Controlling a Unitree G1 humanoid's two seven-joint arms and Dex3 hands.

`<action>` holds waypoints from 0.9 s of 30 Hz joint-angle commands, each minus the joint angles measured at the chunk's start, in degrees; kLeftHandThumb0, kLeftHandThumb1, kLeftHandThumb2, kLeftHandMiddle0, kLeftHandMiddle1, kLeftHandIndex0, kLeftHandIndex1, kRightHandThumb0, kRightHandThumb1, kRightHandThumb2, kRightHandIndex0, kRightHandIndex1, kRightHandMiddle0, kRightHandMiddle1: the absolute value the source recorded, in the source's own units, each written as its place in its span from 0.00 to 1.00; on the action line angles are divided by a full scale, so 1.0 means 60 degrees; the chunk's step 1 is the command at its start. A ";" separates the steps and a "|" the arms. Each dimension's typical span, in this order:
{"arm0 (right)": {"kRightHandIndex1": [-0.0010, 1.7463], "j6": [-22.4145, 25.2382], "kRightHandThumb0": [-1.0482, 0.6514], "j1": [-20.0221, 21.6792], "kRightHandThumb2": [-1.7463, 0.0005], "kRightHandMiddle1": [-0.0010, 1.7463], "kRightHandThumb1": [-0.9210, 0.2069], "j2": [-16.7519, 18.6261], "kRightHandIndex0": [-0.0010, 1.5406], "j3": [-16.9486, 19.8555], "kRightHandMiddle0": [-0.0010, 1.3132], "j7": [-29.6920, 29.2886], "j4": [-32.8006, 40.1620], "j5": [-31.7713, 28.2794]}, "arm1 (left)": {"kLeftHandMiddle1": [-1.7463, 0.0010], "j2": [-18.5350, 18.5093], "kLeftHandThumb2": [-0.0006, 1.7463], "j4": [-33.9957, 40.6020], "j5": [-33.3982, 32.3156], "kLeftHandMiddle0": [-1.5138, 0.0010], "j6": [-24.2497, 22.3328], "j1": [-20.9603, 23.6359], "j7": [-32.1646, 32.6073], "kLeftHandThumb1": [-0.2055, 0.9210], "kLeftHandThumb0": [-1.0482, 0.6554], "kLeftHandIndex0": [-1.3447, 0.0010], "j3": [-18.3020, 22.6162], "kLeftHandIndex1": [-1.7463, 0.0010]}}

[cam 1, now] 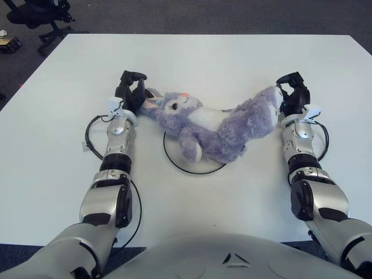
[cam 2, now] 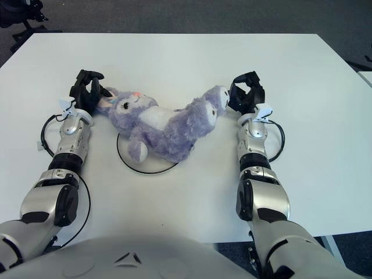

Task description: Put the doll into the plate.

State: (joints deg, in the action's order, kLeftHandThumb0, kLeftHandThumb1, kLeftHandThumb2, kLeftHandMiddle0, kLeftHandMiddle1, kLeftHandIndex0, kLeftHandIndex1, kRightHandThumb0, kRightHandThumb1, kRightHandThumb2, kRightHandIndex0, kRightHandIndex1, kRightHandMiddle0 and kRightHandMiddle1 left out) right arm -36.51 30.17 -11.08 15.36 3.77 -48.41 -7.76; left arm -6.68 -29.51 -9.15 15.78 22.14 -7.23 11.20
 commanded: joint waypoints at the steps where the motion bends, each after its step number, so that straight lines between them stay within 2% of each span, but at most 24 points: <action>1: 1.00 0.0197 0.39 -0.0765 0.47 1.00 0.28 0.0352 0.65 -0.0073 0.30 -0.0212 0.0316 0.0019 | 0.00 0.0188 0.38 0.0578 0.0004 0.43 -0.0749 -0.0685 0.0106 0.90 0.40 0.80 -0.0191 0.00; 5: 1.00 0.0361 0.39 -0.1230 0.48 1.00 0.26 0.0521 0.65 -0.0168 0.29 -0.0447 0.1287 0.0111 | 0.00 0.0245 0.38 0.1371 0.0070 0.43 -0.0972 -0.1025 0.0100 0.90 0.40 0.80 -0.0324 0.00; 12: 1.00 0.0701 0.39 -0.1683 0.49 1.00 0.25 0.0671 0.65 -0.0329 0.29 -0.0660 0.2342 0.0169 | 0.00 0.0205 0.38 0.1901 0.0269 0.43 -0.1076 -0.1254 0.0166 0.90 0.40 0.79 -0.0458 0.00; 27: 1.00 0.1070 0.39 -0.1948 0.50 1.00 0.24 0.0713 0.65 -0.0406 0.28 -0.0797 0.2984 0.0280 | 0.00 0.0217 0.38 0.2391 0.0358 0.44 -0.1215 -0.1490 0.0262 0.90 0.40 0.80 -0.0534 0.00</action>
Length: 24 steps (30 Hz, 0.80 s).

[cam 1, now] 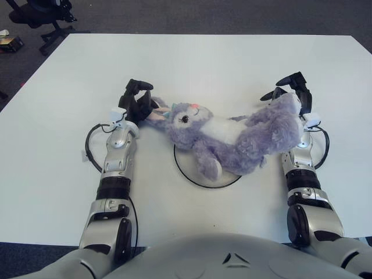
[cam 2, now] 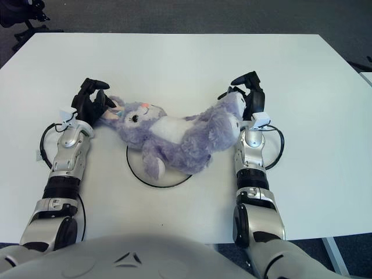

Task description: Put the doll into the plate.

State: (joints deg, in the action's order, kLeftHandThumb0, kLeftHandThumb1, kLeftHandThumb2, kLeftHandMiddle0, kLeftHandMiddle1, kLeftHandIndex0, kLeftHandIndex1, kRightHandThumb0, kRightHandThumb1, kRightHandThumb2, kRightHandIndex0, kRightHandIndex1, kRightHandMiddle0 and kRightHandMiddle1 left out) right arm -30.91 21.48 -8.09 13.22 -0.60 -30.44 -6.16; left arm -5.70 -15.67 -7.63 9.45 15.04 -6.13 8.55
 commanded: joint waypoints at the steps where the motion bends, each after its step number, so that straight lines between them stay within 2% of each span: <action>1: 1.00 0.0156 0.39 -0.0524 0.50 1.00 0.24 0.0215 0.65 -0.0054 0.28 -0.0077 0.0053 0.0022 | 0.00 0.0058 0.38 0.0127 0.0108 0.44 -0.0164 -0.0331 0.0083 0.90 0.40 0.80 -0.0096 0.00; 24: 1.00 0.0372 0.39 -0.0883 0.51 1.00 0.23 0.0153 0.65 -0.0170 0.27 -0.0141 0.0858 0.0190 | 0.00 0.0148 0.38 0.0700 0.0151 0.45 -0.0067 -0.0600 0.0243 0.90 0.40 0.80 -0.0150 0.00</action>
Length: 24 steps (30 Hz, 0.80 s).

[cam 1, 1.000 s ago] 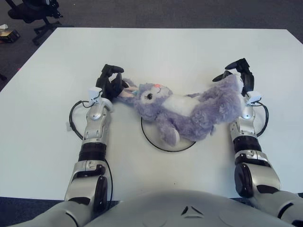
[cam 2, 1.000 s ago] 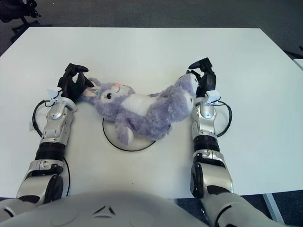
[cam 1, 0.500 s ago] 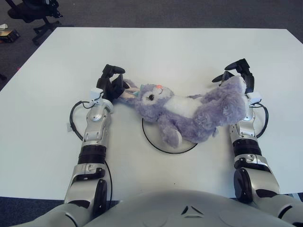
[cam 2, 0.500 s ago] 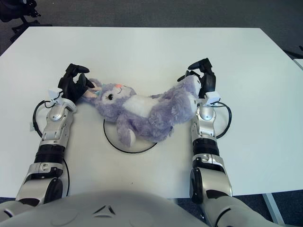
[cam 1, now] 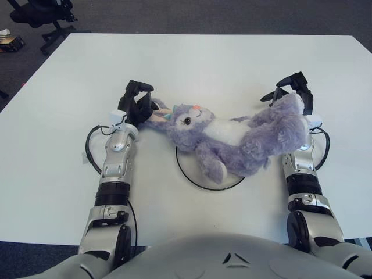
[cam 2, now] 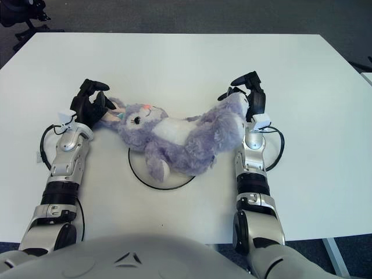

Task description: Put the doll into the plate.

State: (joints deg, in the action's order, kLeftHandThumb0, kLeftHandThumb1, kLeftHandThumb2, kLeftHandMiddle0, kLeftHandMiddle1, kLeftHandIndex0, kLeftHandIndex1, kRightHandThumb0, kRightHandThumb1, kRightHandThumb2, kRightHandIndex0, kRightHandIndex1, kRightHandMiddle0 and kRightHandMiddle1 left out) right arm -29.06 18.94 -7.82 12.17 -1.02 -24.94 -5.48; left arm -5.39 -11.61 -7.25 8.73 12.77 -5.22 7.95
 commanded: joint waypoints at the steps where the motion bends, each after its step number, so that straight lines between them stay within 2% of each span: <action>1: 1.00 0.0067 0.39 -0.0461 0.51 1.00 0.23 0.0104 0.65 0.0002 0.27 -0.0075 -0.0055 0.0082 | 0.00 0.0103 0.38 0.0034 0.0092 0.45 0.0053 -0.0225 0.0101 0.90 0.40 0.80 -0.0054 0.00; 24: 1.00 0.0566 0.39 -0.0489 0.50 1.00 0.23 -0.0067 0.64 -0.0088 0.28 -0.0040 0.0060 0.0198 | 0.00 0.0272 0.38 0.0034 0.0147 0.46 0.0156 -0.0247 0.0309 0.89 0.40 0.79 -0.0046 0.00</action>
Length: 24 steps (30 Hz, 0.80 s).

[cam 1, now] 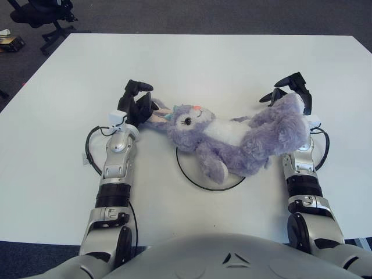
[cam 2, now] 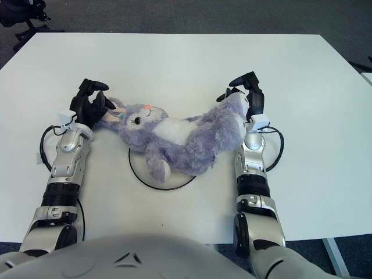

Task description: Put the doll into the plate.

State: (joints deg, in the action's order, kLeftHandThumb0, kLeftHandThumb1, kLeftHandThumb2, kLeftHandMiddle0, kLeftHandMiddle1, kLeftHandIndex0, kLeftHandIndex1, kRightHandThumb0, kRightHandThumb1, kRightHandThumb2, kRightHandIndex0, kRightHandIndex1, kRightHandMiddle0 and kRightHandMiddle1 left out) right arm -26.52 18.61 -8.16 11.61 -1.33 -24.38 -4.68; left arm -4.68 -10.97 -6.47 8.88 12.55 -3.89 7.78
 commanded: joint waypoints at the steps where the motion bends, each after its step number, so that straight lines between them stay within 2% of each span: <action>1: 1.00 0.0156 0.39 -0.0432 0.50 1.00 0.23 -0.0012 0.64 0.0004 0.28 0.0012 -0.0034 0.0066 | 0.00 0.0160 0.38 -0.0079 0.0008 0.46 0.0136 -0.0207 0.0092 0.89 0.40 0.79 -0.0014 0.00; 24: 1.00 0.0422 0.39 -0.0418 0.50 1.00 0.23 -0.0060 0.65 0.0028 0.28 0.0049 -0.0027 0.0125 | 0.00 0.0367 0.38 -0.0187 -0.0104 0.47 0.0212 -0.0149 0.0190 0.90 0.40 0.80 0.0094 0.00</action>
State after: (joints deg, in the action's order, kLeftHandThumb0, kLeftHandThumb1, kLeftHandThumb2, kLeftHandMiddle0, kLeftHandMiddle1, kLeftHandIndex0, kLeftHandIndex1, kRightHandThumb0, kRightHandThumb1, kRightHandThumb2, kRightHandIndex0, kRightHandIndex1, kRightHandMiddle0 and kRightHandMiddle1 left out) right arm -24.42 18.45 -8.33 11.54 -1.25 -24.20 -3.87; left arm -3.28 -11.06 -6.74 9.47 12.72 -3.20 8.29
